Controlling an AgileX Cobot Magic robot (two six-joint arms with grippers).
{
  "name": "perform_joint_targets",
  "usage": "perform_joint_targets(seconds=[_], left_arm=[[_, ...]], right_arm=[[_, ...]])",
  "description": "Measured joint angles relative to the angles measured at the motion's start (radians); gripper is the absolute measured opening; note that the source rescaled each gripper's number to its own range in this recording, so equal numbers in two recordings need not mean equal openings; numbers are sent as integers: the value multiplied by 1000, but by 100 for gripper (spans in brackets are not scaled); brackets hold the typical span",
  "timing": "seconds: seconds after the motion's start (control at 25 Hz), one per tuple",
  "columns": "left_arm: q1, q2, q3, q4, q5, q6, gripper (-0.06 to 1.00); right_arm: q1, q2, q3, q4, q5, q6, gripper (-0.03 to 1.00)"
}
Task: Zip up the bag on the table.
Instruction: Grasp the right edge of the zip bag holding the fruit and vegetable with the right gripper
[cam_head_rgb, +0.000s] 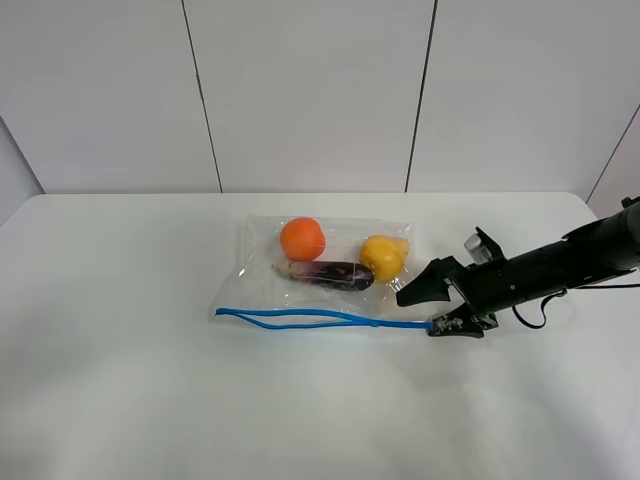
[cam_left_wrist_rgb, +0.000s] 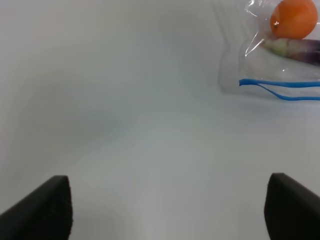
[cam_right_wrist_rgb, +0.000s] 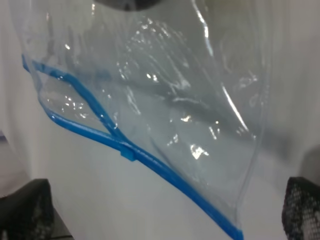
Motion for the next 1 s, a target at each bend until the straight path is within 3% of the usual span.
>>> perform_joint_targets(seconds=[0.84, 1.0], left_arm=[[0, 0, 0, 0, 0, 0, 100], [0, 0, 0, 0, 0, 0, 100]], right_arm=[[102, 1, -5, 46, -53, -28, 99], [102, 1, -5, 46, -53, -32, 88]])
